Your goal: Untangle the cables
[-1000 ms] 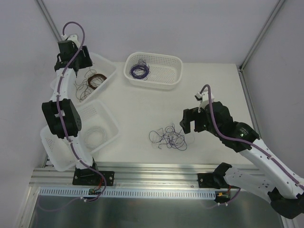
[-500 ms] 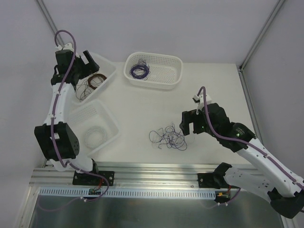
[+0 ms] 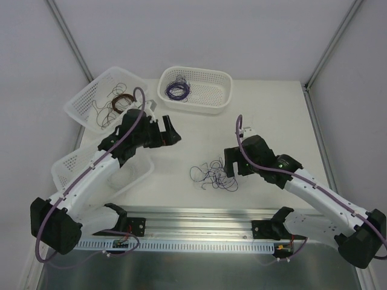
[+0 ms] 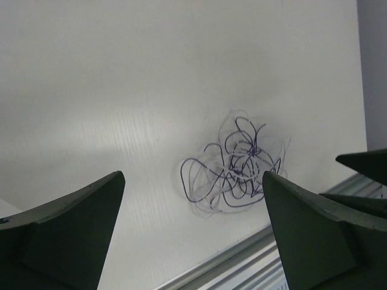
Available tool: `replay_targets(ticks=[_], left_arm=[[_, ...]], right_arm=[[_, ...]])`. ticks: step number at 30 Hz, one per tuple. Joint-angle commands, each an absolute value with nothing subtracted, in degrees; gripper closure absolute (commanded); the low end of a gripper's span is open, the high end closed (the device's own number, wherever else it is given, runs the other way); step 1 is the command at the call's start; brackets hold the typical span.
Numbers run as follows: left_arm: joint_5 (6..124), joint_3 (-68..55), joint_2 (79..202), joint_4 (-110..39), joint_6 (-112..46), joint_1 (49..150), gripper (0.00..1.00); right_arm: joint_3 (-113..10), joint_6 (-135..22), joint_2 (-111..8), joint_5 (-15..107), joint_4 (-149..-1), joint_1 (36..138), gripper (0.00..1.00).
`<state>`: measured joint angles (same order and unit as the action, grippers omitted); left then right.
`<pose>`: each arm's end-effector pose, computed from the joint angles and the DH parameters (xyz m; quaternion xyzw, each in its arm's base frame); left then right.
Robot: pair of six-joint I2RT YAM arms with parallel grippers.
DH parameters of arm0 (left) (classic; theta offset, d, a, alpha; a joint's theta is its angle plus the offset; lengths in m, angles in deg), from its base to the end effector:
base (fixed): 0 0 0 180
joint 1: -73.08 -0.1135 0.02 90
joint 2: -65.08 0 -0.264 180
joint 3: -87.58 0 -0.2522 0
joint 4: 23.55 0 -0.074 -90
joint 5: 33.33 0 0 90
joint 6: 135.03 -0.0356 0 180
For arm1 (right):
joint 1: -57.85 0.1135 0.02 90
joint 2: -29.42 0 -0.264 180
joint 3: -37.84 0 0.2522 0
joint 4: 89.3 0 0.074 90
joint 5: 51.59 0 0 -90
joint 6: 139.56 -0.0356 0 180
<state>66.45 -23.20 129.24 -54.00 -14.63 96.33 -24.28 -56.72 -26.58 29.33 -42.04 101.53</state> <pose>0.2316 -0.1061 0.3266 -0.0070 0.8433 -0.3046 0.4427 0.1524 0.1378 0.2874 -0.2533 0.8722 0.1119 0.4033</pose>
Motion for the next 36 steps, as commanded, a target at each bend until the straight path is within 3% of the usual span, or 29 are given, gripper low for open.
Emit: replay_targets(ticks=[1, 7, 11, 17, 28, 32, 35, 36], left_arm=[[64.50, -26.63, 128.79, -53.93, -10.66, 105.04, 0.01], [63.17, -25.58, 137.48, -53.66, -13.98, 116.31, 0.04], [62.91, -21.63, 145.21, -53.31, -28.89, 120.54, 0.05], [68.08, -17.76, 151.38, -51.64, -46.58, 120.55, 0.10], [77.15, -13.10, 162.81, -50.59, -51.53, 120.72, 0.29], [77.58, -12.83, 164.13, -50.24, -51.71, 120.81, 0.45], [78.20, -12.39, 164.13, -50.15, -51.35, 120.81, 0.64], [78.12, -12.31, 163.96, -50.15, -51.35, 120.90, 0.76]], right_arm=[[-22.69, -59.66, -28.14, 31.73, -45.91, 100.56, 0.04], [-19.08, -61.33, -29.55, 35.60, -48.29, 97.05, 0.10], [-18.20, -61.69, -29.11, 37.27, -48.29, 95.20, 0.11], [-17.94, -60.72, -26.57, 37.97, -47.50, 93.97, 0.11], [-17.32, -60.28, -23.14, 37.36, -45.92, 92.83, 0.10], [-16.88, -60.46, -23.05, 37.62, -46.09, 92.56, 0.10], [-16.71, -60.54, -23.22, 37.71, -46.36, 92.56, 0.10], [-16.71, -60.46, -23.14, 37.71, -46.27, 92.48, 0.10]])
